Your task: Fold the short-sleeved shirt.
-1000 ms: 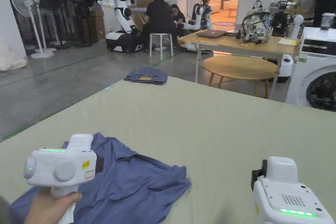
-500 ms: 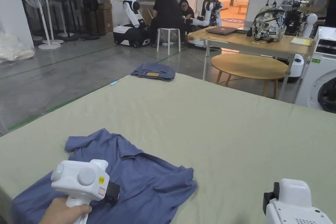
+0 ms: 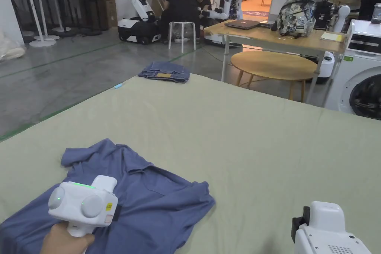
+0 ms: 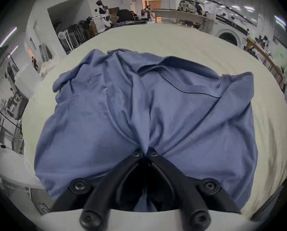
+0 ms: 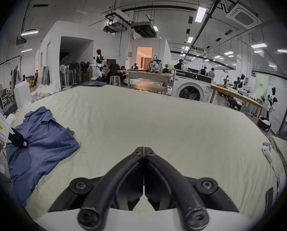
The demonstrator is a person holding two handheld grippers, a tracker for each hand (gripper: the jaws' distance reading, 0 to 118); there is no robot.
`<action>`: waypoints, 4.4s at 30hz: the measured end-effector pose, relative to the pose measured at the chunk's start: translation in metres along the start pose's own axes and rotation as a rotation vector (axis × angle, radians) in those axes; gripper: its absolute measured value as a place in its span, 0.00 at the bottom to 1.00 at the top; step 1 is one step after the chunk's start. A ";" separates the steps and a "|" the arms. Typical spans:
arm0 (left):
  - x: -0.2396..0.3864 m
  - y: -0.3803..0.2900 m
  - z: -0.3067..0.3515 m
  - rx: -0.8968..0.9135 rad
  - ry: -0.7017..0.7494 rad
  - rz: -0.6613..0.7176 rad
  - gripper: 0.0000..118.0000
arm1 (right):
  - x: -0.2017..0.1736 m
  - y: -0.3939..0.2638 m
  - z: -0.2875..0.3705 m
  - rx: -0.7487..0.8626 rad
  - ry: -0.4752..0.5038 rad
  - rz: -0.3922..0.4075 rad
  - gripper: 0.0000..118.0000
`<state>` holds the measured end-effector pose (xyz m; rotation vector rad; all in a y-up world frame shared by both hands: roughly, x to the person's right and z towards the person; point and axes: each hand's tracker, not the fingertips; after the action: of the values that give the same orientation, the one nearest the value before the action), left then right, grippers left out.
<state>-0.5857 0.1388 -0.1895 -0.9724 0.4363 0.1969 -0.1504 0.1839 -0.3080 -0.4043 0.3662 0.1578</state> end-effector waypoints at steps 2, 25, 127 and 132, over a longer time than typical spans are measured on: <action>0.000 0.004 0.016 0.082 -0.004 0.020 0.00 | 0.004 0.001 0.003 0.009 -0.004 -0.007 0.00; 0.144 0.146 0.202 0.615 -0.278 -0.106 0.00 | 0.107 0.030 0.076 0.177 -0.203 -0.121 0.00; 0.257 -0.001 0.024 -0.046 -0.309 -0.219 0.00 | 0.329 -0.030 0.008 -0.380 -0.272 -0.274 0.28; 0.254 -0.004 0.032 -0.025 -0.321 -0.208 0.00 | 0.345 -0.046 -0.033 -0.516 -0.206 -0.277 0.61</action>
<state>-0.3479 0.1551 -0.2833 -0.9830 0.0381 0.1669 0.1674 0.1551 -0.4503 -0.9347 0.0573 0.0195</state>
